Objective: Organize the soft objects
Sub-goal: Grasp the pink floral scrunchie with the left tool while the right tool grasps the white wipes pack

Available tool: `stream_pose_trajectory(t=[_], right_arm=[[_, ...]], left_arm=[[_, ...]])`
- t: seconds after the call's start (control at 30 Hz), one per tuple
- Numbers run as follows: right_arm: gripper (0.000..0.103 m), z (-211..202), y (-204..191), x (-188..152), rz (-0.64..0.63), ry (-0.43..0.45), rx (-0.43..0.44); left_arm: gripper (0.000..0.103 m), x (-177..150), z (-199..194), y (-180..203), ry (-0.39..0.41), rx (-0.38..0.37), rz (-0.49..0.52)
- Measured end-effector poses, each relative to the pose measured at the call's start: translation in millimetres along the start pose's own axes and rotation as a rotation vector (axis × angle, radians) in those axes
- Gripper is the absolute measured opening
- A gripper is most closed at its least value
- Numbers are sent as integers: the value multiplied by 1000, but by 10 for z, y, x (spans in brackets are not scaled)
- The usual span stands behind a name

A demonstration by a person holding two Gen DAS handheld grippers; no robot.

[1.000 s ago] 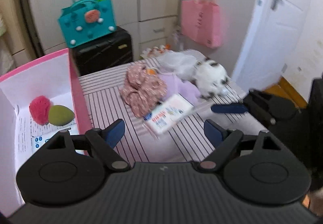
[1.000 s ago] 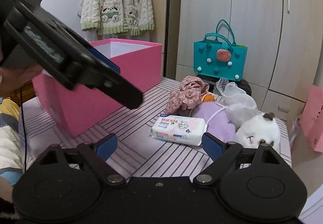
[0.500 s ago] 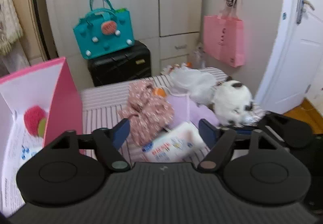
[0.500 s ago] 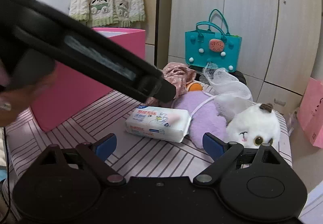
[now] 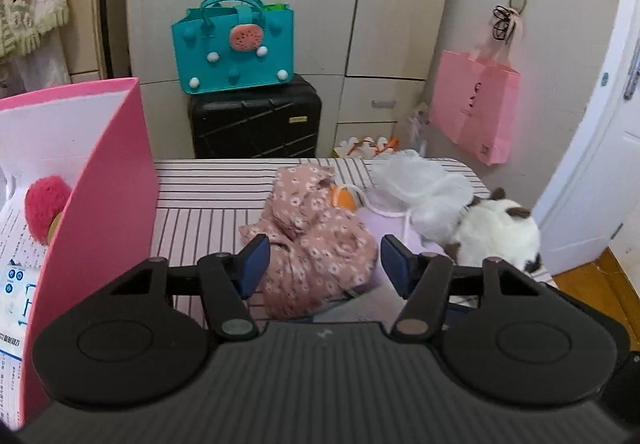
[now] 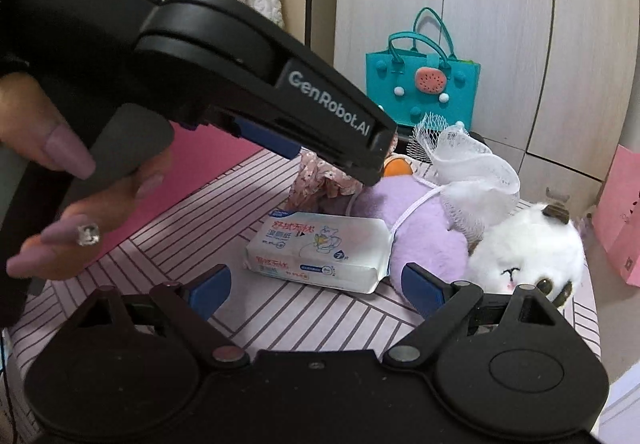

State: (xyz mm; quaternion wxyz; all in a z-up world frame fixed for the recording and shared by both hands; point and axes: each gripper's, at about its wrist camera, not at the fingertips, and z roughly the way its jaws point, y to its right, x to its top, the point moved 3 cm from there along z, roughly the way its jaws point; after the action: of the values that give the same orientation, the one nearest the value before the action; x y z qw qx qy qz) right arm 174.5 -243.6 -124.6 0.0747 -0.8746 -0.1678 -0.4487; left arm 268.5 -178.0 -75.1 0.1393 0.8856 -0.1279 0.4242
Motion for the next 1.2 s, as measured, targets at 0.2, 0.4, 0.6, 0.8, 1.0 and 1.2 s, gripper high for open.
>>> stream_pose_trajectory(t=[0.2,0.4,0.6,0.8,1.0,1.2], right_arm=[[95,100,-65,54,-36,-6,-43],[95,156,-35,78,13,-2,-53],[80,151,-80,91,37,-2,-72],[78,26,-99,58,66,3,-61],[78,-91,-79,81,80,10,-52],[78,-252,-36,46,114,21,-38]], left_arm=[[7,-9,23,-70,-15,-100,-53],[2,-56,29,-100,-15,-90,-76],[1,-73,-35,-147,5,-62,-91],[1,-75,-177,-142,37,-52,-66],[1,-96,-305,-120,54,-52,-54],[1,-120,-498,-112,96,-37,-29]])
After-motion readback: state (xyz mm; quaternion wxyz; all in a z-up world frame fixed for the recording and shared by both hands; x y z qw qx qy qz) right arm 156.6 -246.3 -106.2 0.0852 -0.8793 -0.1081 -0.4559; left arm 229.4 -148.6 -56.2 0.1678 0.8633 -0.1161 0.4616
